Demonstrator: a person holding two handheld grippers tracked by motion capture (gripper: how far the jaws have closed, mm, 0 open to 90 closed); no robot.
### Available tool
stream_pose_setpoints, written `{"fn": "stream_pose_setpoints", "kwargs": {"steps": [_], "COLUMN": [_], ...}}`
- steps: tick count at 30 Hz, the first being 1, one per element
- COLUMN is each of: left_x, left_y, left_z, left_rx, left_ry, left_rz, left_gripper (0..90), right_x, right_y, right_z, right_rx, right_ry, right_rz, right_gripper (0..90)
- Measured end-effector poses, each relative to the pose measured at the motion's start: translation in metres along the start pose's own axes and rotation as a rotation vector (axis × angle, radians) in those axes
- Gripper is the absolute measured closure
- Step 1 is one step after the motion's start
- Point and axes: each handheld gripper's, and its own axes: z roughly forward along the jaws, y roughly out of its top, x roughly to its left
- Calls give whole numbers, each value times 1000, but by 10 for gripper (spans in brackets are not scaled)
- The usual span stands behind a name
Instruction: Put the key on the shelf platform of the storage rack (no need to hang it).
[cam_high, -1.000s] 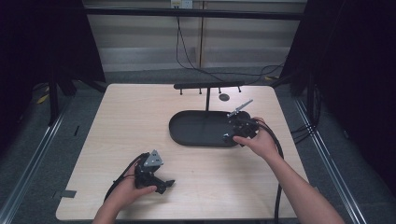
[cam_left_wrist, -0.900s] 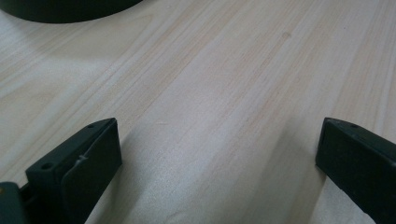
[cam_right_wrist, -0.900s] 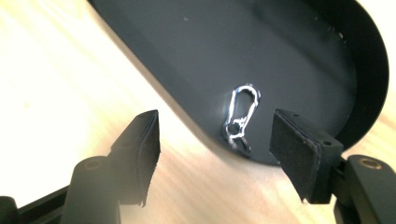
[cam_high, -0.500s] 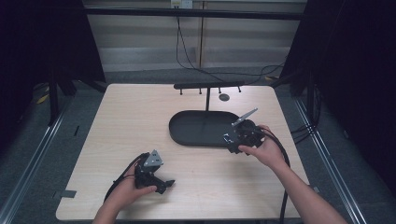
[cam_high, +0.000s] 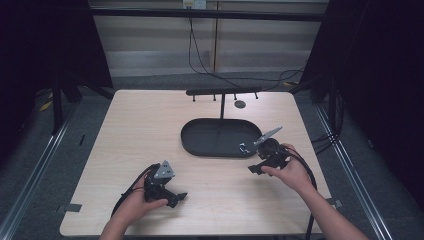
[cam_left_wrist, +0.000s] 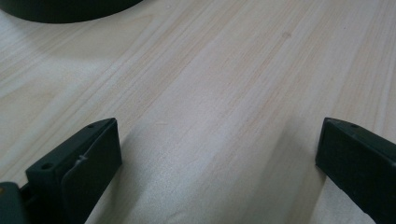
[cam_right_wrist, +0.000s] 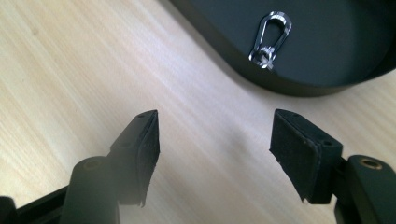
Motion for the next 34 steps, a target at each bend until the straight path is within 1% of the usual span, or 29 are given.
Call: {"fn": "stream_pose_setpoints", "kwargs": {"steps": [1,3,5,6,7,8,9,10,11,12,14,15,16,21,24,28,29,30,34], "left_x": [-1,-1,0,-1,0,-1,-1,0,-1,0,-1,0,0,0,0,0,0,0,0], "left_y": [0,0,0,0,0,0,0,0,0,0,0,0,0,0,0,0,0,0,0], "left_z": [0,0,0,0,0,0,0,0,0,0,0,0,0,0,0,0,0,0,0], "left_rx": [-7,-7,0,-7,0,-7,-6,0,-6,0,-7,0,0,0,-1,0,0,0,0], "left_ry": [1,1,0,0,0,1,0,-1,1,0,1,0,0,0,1,0,2,2,2], "left_rz": [-9,-9,0,-9,0,-9,-9,0,-9,0,-9,0,0,-1,-1,-1,0,0,1], "left_gripper": [0,0,0,0,0,0,0,0,0,0,0,0,0,0,0,0,0,0,0], "right_x": [1,1,2,2,2,2,3,3,5,5,6,6,6,5,4,2,1,1,1], "right_y": [-3,-9,-14,-17,-19,-22,-24,-26,-28,-30,-33,-35,-36,-44,-51,-60,-61,-61,-61], "right_z": [1,1,2,3,4,4,5,5,6,6,6,6,6,4,3,9,10,9,10], "right_rx": [1,-5,-12,-14,-18,-13,-12,-12,-4,-3,-9,-10,-4,-2,-5,13,6,8,3], "right_ry": [0,3,-1,-7,-8,-3,0,0,-1,1,5,8,10,-2,-1,-2,-5,-6,-11], "right_rz": [1,4,6,7,3,11,11,11,9,4,10,8,18,12,11,9,5,13,10], "right_gripper": [333,333,334,334,333,333,332,331,328,330,332,332,332,328,323,296,299,303,272]}}
